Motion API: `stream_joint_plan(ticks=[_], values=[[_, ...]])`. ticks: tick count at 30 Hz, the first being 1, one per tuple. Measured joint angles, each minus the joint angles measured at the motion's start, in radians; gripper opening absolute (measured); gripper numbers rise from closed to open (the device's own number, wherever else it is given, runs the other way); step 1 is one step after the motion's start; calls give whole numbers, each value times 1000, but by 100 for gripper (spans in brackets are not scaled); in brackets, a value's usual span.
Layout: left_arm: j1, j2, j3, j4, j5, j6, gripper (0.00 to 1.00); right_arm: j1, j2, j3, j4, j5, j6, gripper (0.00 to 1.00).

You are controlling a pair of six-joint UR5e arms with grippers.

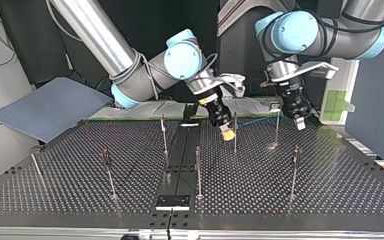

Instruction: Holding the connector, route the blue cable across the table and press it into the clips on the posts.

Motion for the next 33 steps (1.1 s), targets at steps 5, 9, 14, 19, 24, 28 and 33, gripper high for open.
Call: stream_joint_plan(ticks=[5,9,14,19,24,28,33], values=[[17,-3,8,-2,14,-2,0,4,11,-46,23,-2,8,0],[30,-4,22,-4,23,-7,0,10,34,-84,48,-4,9,0],[49,-5,55,-22,40,-12,0,10,51,-127,57,-7,14,0],[63,-20,82,-41,57,-14,0,2,57,-172,60,-14,30,0],[73,-37,94,-44,68,-15,0,-3,68,-216,71,-23,42,0],[85,-39,106,-45,81,-20,0,-2,93,-249,92,-31,44,0],[97,-40,114,-46,90,-27,0,3,121,-288,107,-34,45,0]])
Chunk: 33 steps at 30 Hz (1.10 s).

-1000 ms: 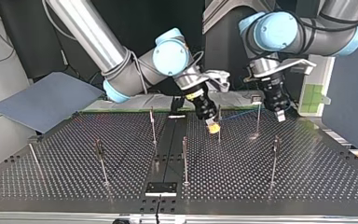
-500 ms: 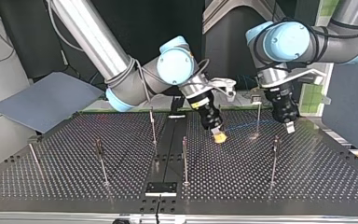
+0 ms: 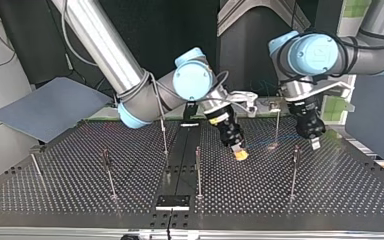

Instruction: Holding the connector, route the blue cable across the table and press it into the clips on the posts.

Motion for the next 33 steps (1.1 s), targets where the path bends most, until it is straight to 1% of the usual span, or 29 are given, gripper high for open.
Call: stream_joint_plan(ticks=[4,9,13,16,21,24,29,33], values=[[10,0,5,6,24,-4,0,0,6,-32,3,-2,2,0],[24,0,12,11,61,-16,0,-3,8,-73,17,-4,12,0],[36,-3,14,18,89,-22,0,-5,9,-112,28,-4,15,0],[42,-16,20,16,100,-23,0,-4,10,-143,32,-4,16,0],[49,-40,26,11,104,-21,0,2,22,-188,34,-6,17,0],[55,-44,29,12,103,-19,0,8,36,-204,36,-8,17,0],[63,-45,30,13,105,-18,0,16,54,-210,38,-9,17,0],[69,-46,30,21,121,-20,0,17,58,-210,45,-8,17,0]])
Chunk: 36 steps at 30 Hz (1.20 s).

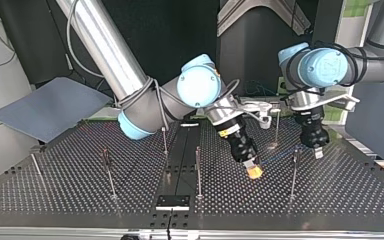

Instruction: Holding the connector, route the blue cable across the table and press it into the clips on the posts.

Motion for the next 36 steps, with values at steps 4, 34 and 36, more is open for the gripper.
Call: stream_joint_plan(ticks=[4,34,36], values=[[8,0,0,10,26,-3,0,-3,1,0,5,0,1,0],[108,-106,56,102,217,-110,0,-33,21,0,11,-5,23,0],[110,-109,56,102,223,-112,0,-35,21,0,11,-5,23,0]])
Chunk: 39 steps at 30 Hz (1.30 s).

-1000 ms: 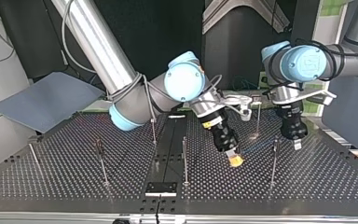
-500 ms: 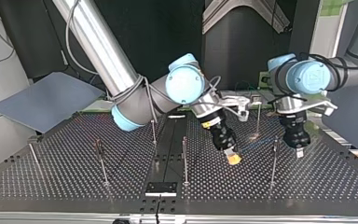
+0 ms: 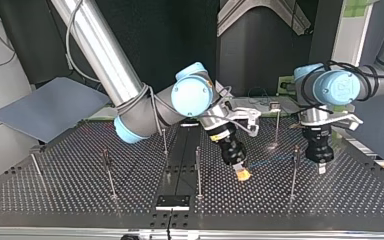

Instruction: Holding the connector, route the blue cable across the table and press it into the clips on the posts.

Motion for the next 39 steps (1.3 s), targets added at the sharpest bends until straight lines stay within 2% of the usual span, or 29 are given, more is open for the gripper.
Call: stream_joint_plan(ticks=[6,7,8,9,10,12,15,17,18,19,20,21,22,32,39], values=[[2,-1,0,-15,-11,7,0,-1,0,0,2,0,0,0],[1,-1,-1,-19,-18,13,30,-1,0,1,4,0,0,0],[0,-1,-1,-22,-24,18,42,-1,0,2,6,1,-1,0],[0,-1,-1,-27,-30,24,42,-1,0,4,8,2,-2,0],[-1,0,-1,-33,-38,31,48,-1,0,7,10,3,-3,0],[-3,1,-1,-46,-52,34,48,-1,0,16,13,12,-5,0],[-5,5,-1,-74,-81,23,48,-1,0,27,15,37,-10,0],[-7,9,-1,-93,-97,8,55,-1,0,31,19,48,-13,0],[-7,11,-1,-101,-101,1,55,-1,0,32,22,54,-14,0],[-7,15,-2,-112,-106,-7,70,-1,0,33,24,57,-16,0],[-7,19,-3,-120,-110,-10,94,-1,0,33,26,59,-17,0],[-6,24,-5,-128,-113,-11,94,-1,0,33,29,63,-18,0],[-5,32,-9,-140,-117,-9,100,-1,0,33,31,65,-19,0],[-15,109,-67,-232,-121,-8,100,-1,0,34,41,73,-20,0],[-22,173,-131,-297,-72,-16,100,-3,-1,34,52,75,-16,0]])
